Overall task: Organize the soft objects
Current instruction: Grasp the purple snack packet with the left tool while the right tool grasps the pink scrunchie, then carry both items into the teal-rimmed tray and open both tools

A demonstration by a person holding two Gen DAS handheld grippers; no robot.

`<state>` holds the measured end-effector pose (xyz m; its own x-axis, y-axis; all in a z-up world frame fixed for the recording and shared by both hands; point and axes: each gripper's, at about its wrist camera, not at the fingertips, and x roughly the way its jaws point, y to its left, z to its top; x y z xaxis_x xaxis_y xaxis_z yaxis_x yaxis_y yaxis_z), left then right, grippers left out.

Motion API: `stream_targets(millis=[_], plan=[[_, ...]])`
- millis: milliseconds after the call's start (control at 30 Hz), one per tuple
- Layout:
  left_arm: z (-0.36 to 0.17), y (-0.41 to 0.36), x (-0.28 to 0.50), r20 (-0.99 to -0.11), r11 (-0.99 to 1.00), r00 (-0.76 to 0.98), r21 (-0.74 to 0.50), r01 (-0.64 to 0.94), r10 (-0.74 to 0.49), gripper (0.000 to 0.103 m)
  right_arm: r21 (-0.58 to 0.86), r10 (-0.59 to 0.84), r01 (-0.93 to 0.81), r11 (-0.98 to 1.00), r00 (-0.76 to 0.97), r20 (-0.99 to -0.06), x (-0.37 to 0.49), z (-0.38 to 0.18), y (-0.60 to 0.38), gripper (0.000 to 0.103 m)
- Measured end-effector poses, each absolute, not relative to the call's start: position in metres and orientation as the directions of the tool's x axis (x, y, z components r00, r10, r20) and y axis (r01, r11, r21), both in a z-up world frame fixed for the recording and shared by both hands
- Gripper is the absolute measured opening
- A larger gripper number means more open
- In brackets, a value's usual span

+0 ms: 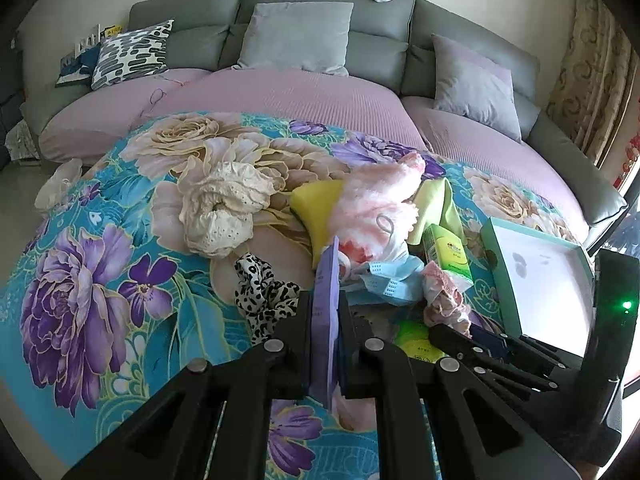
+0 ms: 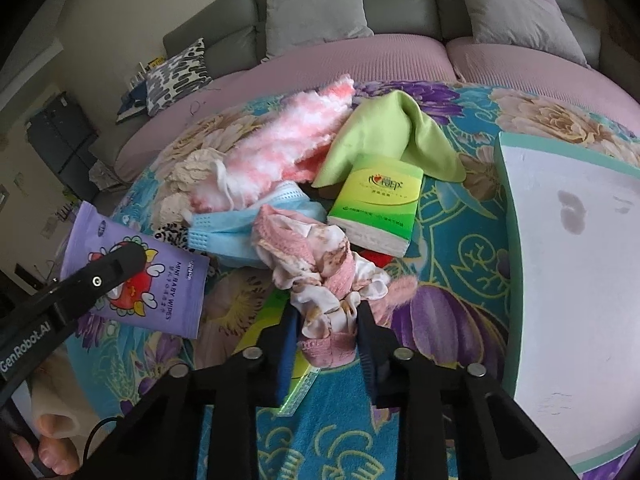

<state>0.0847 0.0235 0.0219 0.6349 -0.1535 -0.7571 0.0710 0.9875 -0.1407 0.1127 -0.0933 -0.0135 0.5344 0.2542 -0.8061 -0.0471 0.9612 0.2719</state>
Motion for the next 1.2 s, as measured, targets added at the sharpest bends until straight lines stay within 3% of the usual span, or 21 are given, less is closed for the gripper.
stream_targets(millis=[400, 833, 1200], plan=[[0.059, 0.015, 0.07, -0.672, 0.986, 0.721, -0.117, 0.117, -0.166, 0.01, 0.317, 0.282, -0.073, 0.946, 0.669, -0.688, 0.09, 0.037, -0.114, 0.025], [0.091, -0.056, 0.073, -0.636, 0.959, 0.737, -0.019, 0.281, -0.229, 0.01, 0.292, 0.013, 0.283, 0.914, 0.697, -0.717, 0.082, 0.035, -0.229, 0.024], [0.092, -0.158, 0.105, -0.641, 0.893, 0.71, 0.086, 0.443, -0.291, 0.01, 0.174, -0.234, 0.511, 0.842, 0.636, -0.735, 0.07, 0.024, -0.306, 0.024]])
